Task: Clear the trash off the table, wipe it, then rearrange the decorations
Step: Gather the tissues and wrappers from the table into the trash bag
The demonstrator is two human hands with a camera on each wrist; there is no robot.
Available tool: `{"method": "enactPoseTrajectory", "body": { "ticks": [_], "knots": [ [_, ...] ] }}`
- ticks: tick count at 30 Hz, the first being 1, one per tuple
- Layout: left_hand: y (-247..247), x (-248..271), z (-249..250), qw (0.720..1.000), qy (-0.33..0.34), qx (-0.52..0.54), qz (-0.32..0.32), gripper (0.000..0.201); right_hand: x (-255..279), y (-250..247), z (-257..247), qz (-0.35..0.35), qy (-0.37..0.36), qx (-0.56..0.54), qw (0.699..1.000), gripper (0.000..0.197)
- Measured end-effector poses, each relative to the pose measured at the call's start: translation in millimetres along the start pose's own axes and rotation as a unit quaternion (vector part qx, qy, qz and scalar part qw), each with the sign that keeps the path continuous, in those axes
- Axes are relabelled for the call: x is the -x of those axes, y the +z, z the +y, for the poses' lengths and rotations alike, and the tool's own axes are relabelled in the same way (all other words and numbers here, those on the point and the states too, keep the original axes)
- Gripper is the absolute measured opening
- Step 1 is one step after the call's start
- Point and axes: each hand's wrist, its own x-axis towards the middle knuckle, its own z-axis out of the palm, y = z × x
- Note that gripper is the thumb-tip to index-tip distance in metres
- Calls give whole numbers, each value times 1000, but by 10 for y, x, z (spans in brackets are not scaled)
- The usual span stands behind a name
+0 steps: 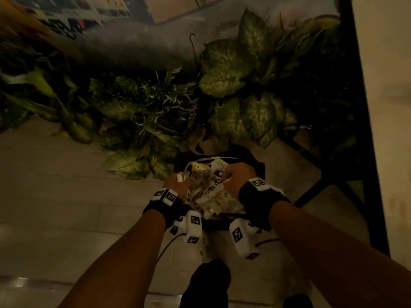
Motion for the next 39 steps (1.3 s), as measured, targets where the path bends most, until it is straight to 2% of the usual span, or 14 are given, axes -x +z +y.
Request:
{"method": "enactPoseTrajectory", "body": {
  "ticks": [1,2,4,6,9,13,16,21,22,25,29,32,36,39],
  "knots": [
    [24,-60,-51,1000,-5,2,1,43,-64,39,-34,-6,-3,17,1000,22],
    [43,-102,-100,1000,-11,9,7,49,-144,91,-65,-14,-17,39,999,17],
    [93,-170,-215,999,-28,21,11,60,-276,193,-128,-50,-24,89,994,26],
    [187,-305,-330,999,-27,30,13,58,-368,298,-160,-79,-31,113,990,35],
    [280,-324,-300,999,-8,38,-16,66,-409,438,-155,-111,-21,113,987,31],
    [367,-145,-87,998,41,-22,-38,48,-353,456,-57,-144,-30,106,984,32],
    [415,-72,-89,995,25,-83,-50,42,-256,375,16,-156,-40,94,982,39],
    [252,55,-83,987,43,-152,-19,42,-36,211,26,-157,-47,94,982,48],
    [184,124,-31,985,48,-168,12,42,26,166,19,-156,-57,101,981,47],
    [0,300,166,988,39,-123,81,33,278,-58,-16,-143,-104,114,978,43],
    [-180,675,596,984,108,-46,137,17,842,-628,-74,-71,-200,93,973,37],
    [-161,1215,1084,962,210,-13,173,10,1397,-1200,114,-9,-231,59,971,35],
    [138,2029,1734,936,324,27,133,5,2179,-1940,800,71,-210,63,973,32],
    [582,2613,2149,910,401,14,103,10,2648,-2364,1514,116,-147,61,980,29]
  ]
}}
